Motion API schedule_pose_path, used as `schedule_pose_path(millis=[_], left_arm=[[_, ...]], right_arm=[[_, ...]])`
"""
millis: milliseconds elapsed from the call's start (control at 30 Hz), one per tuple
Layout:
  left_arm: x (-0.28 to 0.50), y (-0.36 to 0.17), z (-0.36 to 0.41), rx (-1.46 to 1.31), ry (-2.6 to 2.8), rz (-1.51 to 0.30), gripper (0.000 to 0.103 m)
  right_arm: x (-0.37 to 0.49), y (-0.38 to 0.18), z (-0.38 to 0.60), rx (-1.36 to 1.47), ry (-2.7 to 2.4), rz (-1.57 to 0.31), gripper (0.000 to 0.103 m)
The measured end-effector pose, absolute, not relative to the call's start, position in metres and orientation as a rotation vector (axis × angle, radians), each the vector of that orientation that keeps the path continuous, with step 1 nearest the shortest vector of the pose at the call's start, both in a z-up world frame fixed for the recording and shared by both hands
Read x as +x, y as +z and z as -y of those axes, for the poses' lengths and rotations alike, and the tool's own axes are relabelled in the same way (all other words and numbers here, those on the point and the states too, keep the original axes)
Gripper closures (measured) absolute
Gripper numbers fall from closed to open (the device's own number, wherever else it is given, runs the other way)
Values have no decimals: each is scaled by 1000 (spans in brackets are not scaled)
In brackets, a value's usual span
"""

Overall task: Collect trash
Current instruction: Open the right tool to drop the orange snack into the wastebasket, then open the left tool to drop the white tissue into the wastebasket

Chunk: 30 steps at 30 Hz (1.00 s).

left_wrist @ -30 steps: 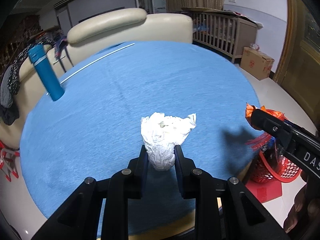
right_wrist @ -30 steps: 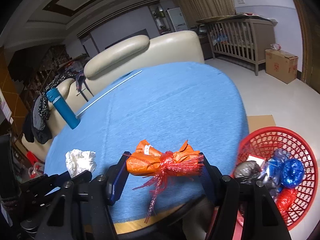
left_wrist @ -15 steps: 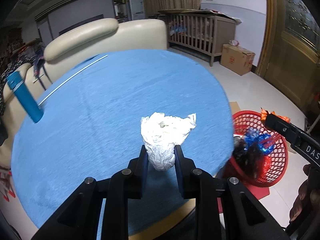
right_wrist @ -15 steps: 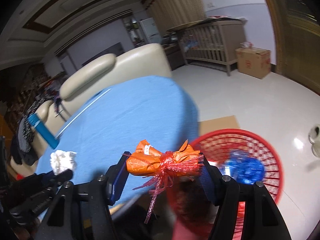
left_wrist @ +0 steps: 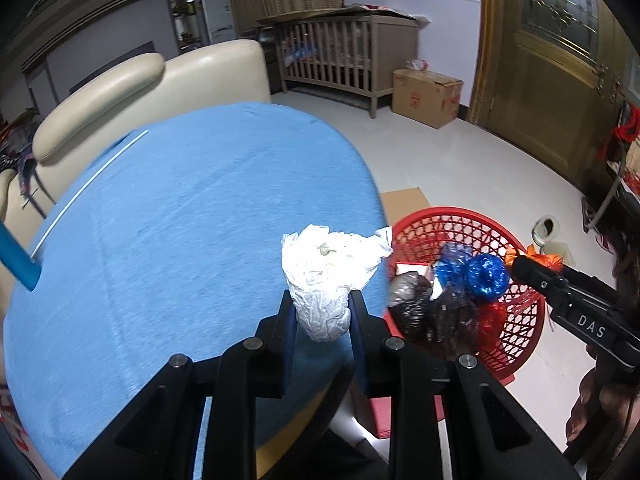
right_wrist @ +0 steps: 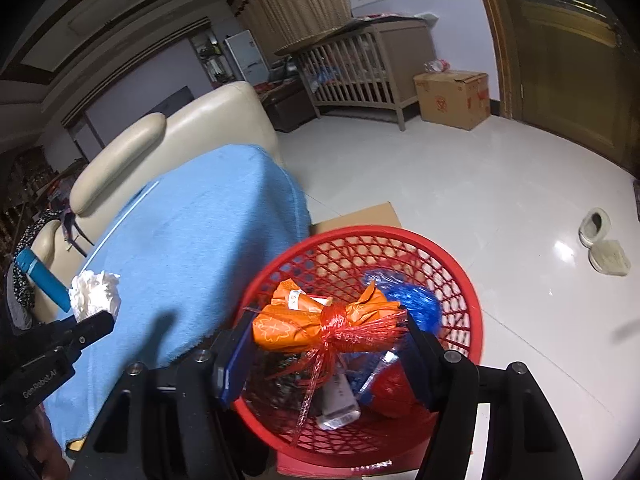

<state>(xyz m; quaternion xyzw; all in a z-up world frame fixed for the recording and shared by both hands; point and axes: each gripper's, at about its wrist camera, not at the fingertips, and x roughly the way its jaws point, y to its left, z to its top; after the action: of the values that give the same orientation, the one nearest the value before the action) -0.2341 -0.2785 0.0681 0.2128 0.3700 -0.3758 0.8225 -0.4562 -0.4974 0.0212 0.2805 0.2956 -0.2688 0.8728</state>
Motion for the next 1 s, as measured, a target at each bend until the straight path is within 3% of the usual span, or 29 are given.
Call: schedule_pose_path(millis=[600,733,1000], left_arm=[[-251,64,312,489,-858,-801,77],[-253,66,316,493,-865,-796,77],[-258,66,325,497,-892,-805,77]], right_arm=[[-464,-12,509,640,-601,-721,34],[-463,-17,512,659,-612,-744,24],[-482,-1,521,683,-669,-654,22]])
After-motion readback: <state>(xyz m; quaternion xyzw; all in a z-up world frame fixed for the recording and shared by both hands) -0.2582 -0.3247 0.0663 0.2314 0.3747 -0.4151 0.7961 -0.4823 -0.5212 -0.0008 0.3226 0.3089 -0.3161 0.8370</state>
